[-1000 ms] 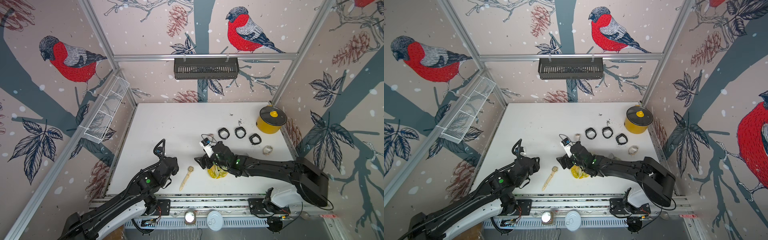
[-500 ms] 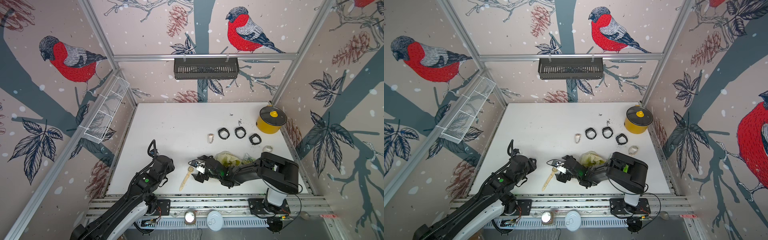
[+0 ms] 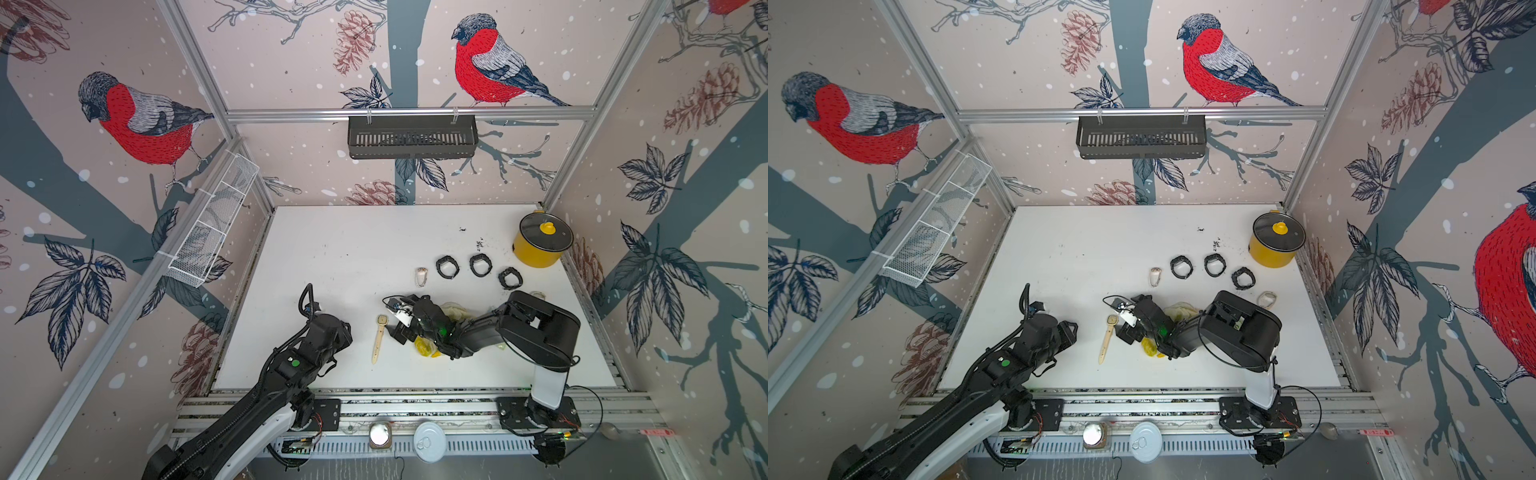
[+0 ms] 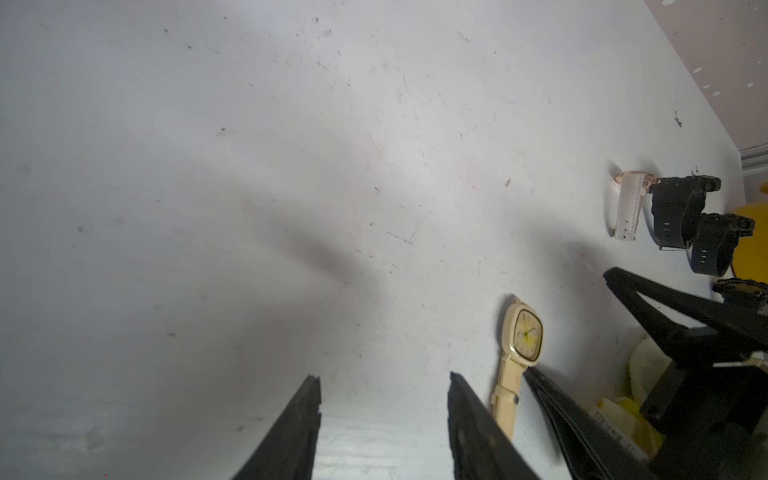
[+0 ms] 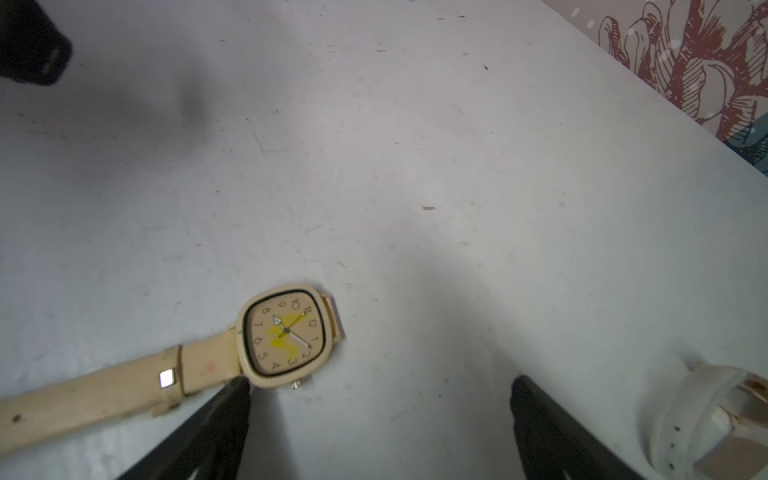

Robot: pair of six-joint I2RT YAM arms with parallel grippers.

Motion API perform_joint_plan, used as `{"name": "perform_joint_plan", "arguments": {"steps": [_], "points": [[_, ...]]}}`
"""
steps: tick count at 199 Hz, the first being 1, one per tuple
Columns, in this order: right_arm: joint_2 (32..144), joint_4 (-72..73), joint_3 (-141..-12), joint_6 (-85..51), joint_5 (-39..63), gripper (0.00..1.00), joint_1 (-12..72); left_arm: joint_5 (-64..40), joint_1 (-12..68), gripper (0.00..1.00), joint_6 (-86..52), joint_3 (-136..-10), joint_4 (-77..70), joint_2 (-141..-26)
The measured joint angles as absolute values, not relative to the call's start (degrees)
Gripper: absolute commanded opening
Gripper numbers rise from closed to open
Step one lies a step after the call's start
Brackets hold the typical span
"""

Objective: Wipe the watch dial
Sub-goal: Move the watch to the center of the board.

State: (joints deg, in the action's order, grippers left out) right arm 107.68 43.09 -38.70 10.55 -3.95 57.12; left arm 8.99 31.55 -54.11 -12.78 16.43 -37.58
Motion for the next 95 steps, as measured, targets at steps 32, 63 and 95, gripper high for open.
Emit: {"name": "perform_joint_plan", "arguments": {"steps": [32, 63, 95], "points": [[107.4, 41.3, -40.8, 10.1, -3.3, 0.96, 53.9, 4.6, 31.6, 0.50, -53.5, -11.9, 12.1, -42.1], [102.4, 37.0, -41.6, 5.3, -1.4, 0.95, 53.6, 1.1, 31.6, 0.52, -53.0, -12.7, 9.5, -44.6], [97.3, 25.1, -49.2, -3.0, 0.0, 0.80, 53.5, 1.8, 31.6, 0.52, -52.5, -13.1, 9.2, -42.8]]}}
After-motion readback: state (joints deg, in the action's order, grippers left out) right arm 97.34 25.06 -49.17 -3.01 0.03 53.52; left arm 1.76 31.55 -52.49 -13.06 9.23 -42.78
